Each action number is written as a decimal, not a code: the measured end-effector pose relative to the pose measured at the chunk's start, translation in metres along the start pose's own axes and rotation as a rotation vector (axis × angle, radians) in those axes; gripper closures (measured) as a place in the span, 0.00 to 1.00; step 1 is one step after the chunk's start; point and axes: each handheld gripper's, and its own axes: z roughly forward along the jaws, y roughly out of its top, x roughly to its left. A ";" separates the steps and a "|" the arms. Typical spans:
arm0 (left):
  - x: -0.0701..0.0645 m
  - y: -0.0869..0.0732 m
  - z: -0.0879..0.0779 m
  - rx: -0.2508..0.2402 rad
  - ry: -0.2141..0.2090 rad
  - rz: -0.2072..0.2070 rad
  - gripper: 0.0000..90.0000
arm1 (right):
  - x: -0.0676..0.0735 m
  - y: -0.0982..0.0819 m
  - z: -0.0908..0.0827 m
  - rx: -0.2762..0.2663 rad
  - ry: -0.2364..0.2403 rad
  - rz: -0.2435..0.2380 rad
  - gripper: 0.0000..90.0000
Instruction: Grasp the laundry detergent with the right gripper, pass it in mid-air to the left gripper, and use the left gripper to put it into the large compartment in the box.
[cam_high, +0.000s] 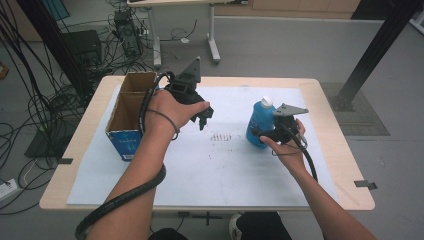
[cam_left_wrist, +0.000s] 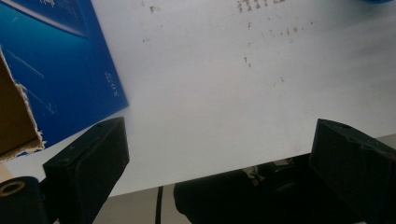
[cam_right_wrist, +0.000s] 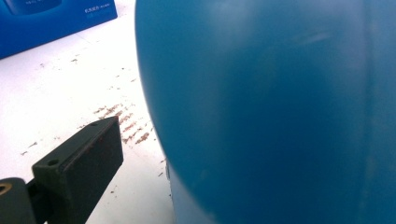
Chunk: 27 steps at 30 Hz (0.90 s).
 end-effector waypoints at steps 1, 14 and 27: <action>0.000 0.000 0.000 0.000 0.000 -0.001 0.06 | 0.000 0.000 0.000 -0.001 -0.001 0.000 0.02; -0.001 0.000 -0.001 0.000 0.003 0.000 0.06 | 0.000 0.000 0.000 0.003 0.001 0.000 0.02; -0.003 0.001 -0.001 0.001 0.006 0.006 0.06 | -0.001 0.000 0.000 0.003 0.003 0.003 0.02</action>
